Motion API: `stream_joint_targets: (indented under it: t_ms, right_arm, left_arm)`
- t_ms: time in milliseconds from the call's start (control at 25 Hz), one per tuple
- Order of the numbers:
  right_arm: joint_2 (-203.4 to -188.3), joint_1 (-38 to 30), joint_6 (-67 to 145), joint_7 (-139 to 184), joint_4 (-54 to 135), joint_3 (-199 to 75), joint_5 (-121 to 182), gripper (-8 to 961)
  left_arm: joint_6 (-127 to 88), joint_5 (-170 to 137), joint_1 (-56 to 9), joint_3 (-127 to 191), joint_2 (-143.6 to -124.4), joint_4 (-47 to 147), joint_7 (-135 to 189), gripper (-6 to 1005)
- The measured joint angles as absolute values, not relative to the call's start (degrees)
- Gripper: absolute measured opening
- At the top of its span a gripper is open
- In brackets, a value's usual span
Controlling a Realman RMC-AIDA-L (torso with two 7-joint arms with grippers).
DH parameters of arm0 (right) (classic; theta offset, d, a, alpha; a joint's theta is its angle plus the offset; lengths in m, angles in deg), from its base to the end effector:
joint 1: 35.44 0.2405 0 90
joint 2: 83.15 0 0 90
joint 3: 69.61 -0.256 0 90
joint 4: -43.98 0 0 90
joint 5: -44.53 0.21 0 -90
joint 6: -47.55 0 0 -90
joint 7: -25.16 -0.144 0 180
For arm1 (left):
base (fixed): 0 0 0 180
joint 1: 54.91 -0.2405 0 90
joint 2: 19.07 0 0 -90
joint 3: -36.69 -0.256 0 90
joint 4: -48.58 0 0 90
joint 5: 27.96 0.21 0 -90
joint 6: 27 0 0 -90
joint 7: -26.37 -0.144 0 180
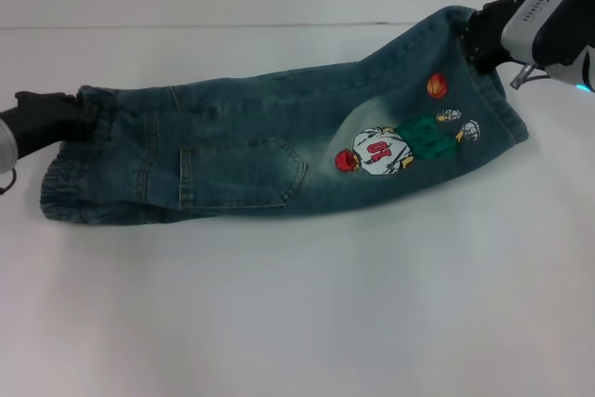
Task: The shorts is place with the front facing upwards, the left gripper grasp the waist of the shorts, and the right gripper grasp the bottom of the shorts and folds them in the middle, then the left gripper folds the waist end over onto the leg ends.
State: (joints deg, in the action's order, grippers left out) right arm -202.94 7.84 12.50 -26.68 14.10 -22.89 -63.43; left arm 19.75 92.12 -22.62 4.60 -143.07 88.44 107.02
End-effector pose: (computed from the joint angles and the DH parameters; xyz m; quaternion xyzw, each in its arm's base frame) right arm 0.2562 0.4566 0.0001 -0.8906 0.0454 0.0008 0.4526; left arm -0.3236 0.3944 0.0166 -0.8330 -0.3187 -0.1038 0.4402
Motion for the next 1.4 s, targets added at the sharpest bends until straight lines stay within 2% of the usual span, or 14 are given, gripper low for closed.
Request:
stream_joint_targets:
  t_ms: [240,280,400,640,880,1040,1400]
  right_arm:
    - [-202.93,6.9,12.4,-26.7,14.0,-22.5,-63.6,60]
    - [-202.95,6.8,12.6,-26.7,13.9,-22.4,-63.6,106]
    - [-203.0,6.5,12.7,-26.7,13.8,-22.2,-63.5,245]
    - [-203.12,6.0,12.8,-26.6,13.6,-22.6,-63.4,534]
    - [-203.11,4.8,12.7,-24.0,13.6,-22.4,-59.8,740]
    - [-203.06,3.6,11.7,-22.8,13.1,-22.6,-56.7,746]
    - [-202.02,-6.3,-11.2,-27.7,5.5,-22.9,-48.8,745]
  left_arm:
    - [19.5,92.3,-23.7,1.6,-143.07,88.9,107.5,110]
    - [19.5,92.3,-23.7,1.6,-143.06,89.0,107.5,112]
    - [19.4,92.6,-24.0,1.6,-143.03,89.8,107.8,371]
    - [18.9,96.5,-24.2,1.5,-143.06,91.5,109.3,507]
    - [19.5,100.8,-24.8,1.7,-143.06,93.9,113.1,660]
    - [22.8,95.6,-28.1,2.2,-143.1,98.4,113.8,819]
    - [48.3,75.6,-36.2,11.9,-143.41,99.5,101.4,845]
